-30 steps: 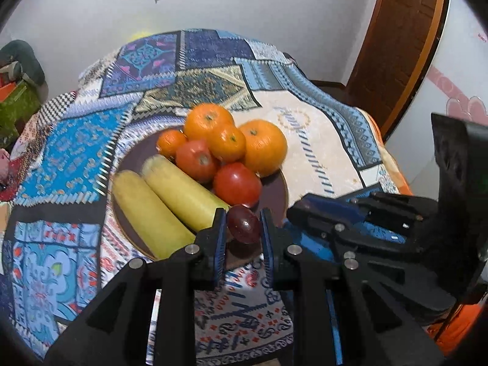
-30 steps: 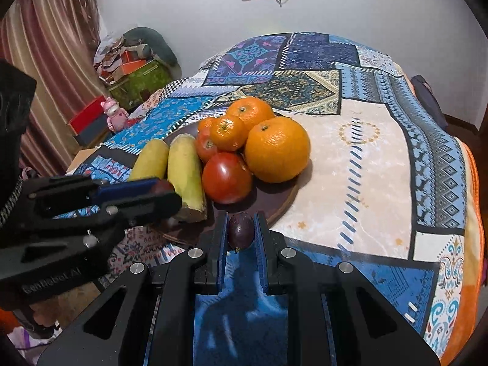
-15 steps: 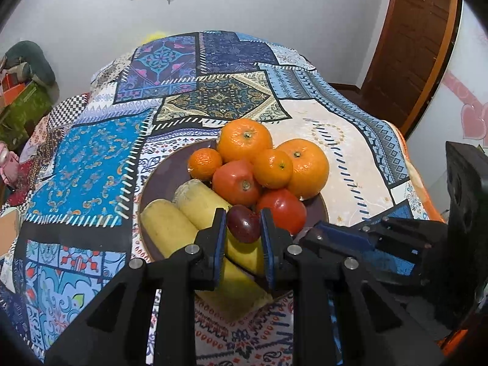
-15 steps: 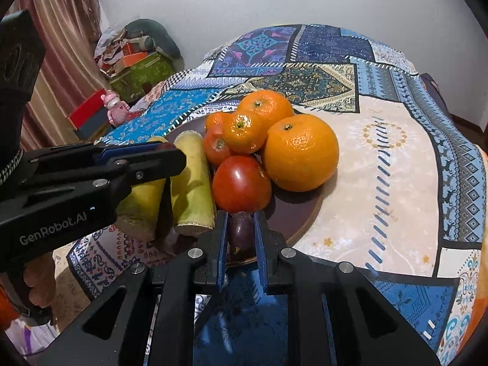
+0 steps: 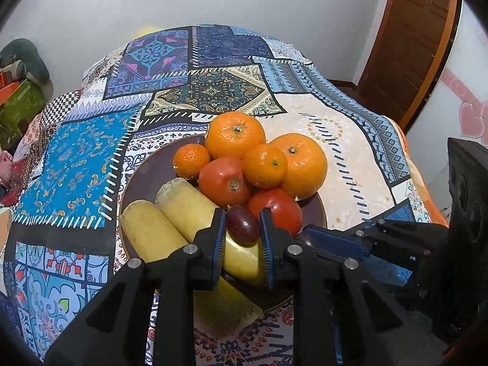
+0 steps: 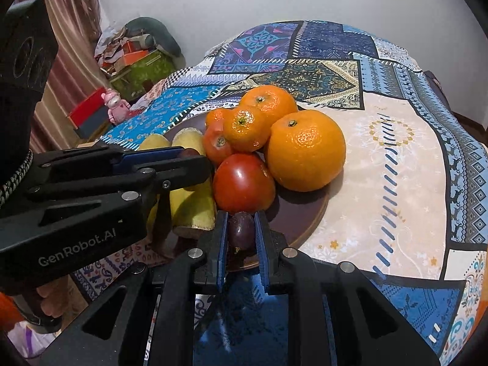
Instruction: Organize fruits
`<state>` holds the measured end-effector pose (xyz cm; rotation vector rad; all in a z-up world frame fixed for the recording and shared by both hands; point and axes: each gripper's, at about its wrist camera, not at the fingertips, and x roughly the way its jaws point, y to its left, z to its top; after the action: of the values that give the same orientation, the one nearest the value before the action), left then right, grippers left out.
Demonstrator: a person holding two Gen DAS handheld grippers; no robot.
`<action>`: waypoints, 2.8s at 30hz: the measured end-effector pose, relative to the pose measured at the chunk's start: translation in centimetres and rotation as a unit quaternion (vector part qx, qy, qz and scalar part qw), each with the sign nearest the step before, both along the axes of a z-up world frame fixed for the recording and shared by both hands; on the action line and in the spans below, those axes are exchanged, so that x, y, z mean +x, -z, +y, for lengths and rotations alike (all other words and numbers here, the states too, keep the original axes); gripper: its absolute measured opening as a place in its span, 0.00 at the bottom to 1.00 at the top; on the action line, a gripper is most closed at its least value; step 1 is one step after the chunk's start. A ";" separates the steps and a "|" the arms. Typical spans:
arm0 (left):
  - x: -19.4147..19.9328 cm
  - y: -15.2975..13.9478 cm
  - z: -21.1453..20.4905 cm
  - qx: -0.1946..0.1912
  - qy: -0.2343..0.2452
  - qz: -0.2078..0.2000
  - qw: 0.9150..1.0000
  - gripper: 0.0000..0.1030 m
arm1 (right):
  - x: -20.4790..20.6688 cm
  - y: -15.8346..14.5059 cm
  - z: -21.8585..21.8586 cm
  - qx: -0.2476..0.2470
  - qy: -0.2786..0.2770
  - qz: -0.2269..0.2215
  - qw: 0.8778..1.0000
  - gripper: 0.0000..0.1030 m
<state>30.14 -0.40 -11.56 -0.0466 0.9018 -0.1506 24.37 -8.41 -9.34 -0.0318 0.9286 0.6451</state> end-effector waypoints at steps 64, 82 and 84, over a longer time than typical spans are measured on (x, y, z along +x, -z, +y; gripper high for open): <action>-31.7 -19.2 2.8 0.004 -0.066 -0.343 0.937 0.98 | -23.1 -19.6 -3.9 0.067 0.137 -0.315 0.937 0.99; -32.0 -18.5 3.2 -0.002 -0.077 -0.340 0.937 1.00 | -24.4 -19.5 -4.3 0.059 0.154 -0.337 0.927 1.00; -32.0 -18.6 3.2 -0.001 -0.076 -0.339 0.938 1.00 | -24.5 -19.6 -4.4 0.059 0.158 -0.339 0.925 1.00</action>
<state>-1.90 2.79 7.01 -0.0605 0.2043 -0.0150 -0.18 -12.80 10.24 0.0029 0.2120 0.3423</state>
